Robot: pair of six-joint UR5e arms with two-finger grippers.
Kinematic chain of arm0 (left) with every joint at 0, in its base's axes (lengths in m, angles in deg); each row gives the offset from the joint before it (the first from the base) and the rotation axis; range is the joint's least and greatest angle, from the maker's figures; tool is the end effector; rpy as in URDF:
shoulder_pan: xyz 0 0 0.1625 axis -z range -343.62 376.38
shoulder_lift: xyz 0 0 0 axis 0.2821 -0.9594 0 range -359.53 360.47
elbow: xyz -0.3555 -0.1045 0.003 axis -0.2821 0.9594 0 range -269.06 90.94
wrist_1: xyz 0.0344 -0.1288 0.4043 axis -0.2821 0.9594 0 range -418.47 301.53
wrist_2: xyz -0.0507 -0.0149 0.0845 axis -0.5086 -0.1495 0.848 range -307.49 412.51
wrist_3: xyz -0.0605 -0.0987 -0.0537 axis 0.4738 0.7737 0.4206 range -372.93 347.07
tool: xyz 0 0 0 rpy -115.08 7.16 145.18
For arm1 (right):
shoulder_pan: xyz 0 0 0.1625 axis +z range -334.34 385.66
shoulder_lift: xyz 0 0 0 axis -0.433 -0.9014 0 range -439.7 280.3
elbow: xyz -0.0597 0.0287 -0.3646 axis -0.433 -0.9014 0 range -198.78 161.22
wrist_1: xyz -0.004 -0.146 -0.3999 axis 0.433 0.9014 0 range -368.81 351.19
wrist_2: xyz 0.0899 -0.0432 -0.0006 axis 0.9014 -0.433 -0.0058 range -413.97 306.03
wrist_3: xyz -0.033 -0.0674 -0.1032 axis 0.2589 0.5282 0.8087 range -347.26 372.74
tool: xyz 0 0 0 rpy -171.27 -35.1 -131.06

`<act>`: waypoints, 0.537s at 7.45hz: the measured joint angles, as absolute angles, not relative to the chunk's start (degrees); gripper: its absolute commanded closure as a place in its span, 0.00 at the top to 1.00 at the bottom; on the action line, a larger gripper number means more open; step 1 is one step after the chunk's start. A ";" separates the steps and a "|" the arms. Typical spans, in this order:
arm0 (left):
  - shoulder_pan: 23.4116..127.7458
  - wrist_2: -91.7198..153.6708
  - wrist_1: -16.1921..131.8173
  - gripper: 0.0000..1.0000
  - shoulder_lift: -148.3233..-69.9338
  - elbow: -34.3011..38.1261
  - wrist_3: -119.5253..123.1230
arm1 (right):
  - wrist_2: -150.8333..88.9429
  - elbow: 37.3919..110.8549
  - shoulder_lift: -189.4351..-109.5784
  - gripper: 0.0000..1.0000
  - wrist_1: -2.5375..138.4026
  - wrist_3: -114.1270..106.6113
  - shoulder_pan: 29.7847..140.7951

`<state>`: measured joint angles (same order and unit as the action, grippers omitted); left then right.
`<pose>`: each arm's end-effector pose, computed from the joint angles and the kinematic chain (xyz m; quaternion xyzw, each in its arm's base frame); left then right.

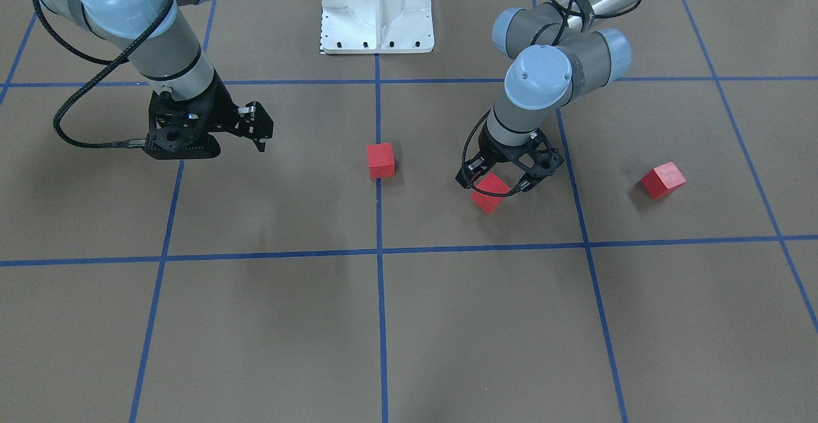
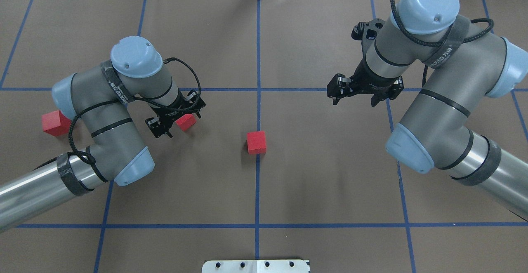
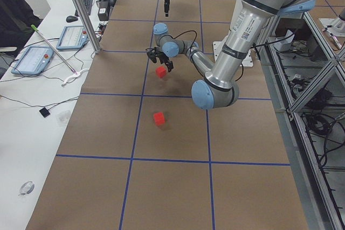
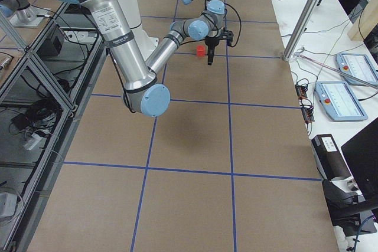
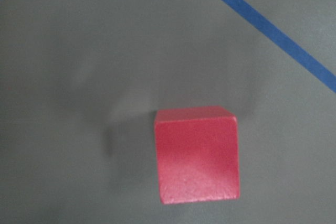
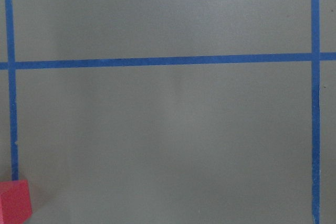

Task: Form red blocks into L shape at center
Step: 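Grasp the middle red cube with the left gripper while the right gripper withdraws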

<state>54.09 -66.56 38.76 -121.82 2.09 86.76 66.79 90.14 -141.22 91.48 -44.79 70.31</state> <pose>0.4973 -0.4744 0.2727 -0.1470 0.3832 -0.2850 0.8662 -0.3763 -0.4674 0.2179 -0.0054 -0.3966 0.0131 0.9179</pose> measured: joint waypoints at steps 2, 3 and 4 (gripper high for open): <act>54.06 -65.79 40.40 0.94 -121.93 0.46 86.74 | 66.80 90.22 -141.22 1.00 91.47 -44.88 70.31; 54.03 -65.61 40.95 0.87 -122.04 -0.12 86.74 | 66.79 90.28 -141.22 1.00 91.47 -44.90 70.32; 54.03 -65.49 41.20 0.79 -122.21 -0.64 86.74 | 66.79 90.37 -141.22 1.00 91.47 -44.91 70.33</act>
